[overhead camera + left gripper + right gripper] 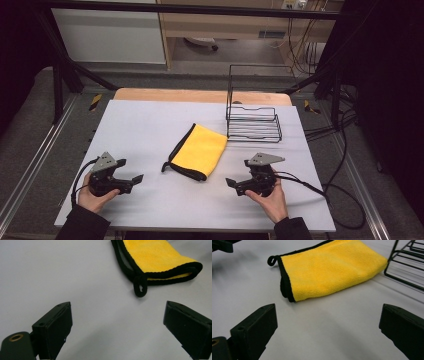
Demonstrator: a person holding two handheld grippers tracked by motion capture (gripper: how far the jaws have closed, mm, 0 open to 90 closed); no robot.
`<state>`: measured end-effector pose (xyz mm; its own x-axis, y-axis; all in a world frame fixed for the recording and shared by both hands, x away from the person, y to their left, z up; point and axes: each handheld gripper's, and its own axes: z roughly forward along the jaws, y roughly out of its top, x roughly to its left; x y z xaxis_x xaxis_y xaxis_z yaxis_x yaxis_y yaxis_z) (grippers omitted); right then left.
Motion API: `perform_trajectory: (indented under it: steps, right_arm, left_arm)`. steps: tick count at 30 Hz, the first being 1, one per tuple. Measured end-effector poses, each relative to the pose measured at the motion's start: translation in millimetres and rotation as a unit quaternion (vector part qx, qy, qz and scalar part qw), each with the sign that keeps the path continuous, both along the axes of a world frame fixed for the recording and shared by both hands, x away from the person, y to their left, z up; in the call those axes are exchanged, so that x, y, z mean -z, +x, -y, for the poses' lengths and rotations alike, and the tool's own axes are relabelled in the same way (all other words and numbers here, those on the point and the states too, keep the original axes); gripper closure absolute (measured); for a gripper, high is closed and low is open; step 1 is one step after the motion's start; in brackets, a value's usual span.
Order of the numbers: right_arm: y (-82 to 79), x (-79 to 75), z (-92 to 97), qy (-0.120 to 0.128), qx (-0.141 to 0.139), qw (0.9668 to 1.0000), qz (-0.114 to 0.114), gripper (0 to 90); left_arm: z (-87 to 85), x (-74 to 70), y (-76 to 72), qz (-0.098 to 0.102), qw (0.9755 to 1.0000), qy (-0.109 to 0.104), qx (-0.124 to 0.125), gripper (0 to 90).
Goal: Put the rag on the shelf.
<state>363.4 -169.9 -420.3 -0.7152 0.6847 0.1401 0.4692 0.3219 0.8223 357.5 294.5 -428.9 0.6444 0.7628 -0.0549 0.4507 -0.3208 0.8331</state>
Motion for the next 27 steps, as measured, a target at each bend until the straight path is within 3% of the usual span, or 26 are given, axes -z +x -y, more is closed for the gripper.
perform_trajectory:
  steps: [7,13,15,20,24,27]
  right_arm:
    - [0.6,-4.2,-30.7,-0.011,-0.021,0.9997,0.004,11.4]
    - [3.5,-1.2,-59.8,-0.009,-0.035,0.9993,-0.009,27.6]
    - [5.3,0.4,-69.9,-0.019,-0.041,0.9989,-0.010,34.4]
    - [11.6,8.9,-91.3,-0.038,-0.038,0.9982,-0.024,39.5]
    - [15.5,18.3,-102.6,-0.047,-0.032,0.9980,-0.026,41.8]
    - [19.7,26.1,-105.1,-0.059,-0.021,0.9978,-0.021,49.2]
  left_arm:
    - [-0.5,0.4,0.3,0.000,1.0000,0.000,-0.003,8.7]
    - [-1.1,0.1,-0.1,0.000,1.0000,0.000,-0.005,9.0]
    - [-1.0,0.2,-0.1,0.000,1.0000,-0.001,-0.006,9.1]
    - [-0.8,0.5,-0.1,-0.001,1.0000,0.001,-0.004,9.6]
    - [-0.9,0.5,-0.1,0.000,1.0000,0.001,-0.005,9.9]
    - [-1.3,0.4,-0.1,0.000,1.0000,0.002,-0.006,10.3]
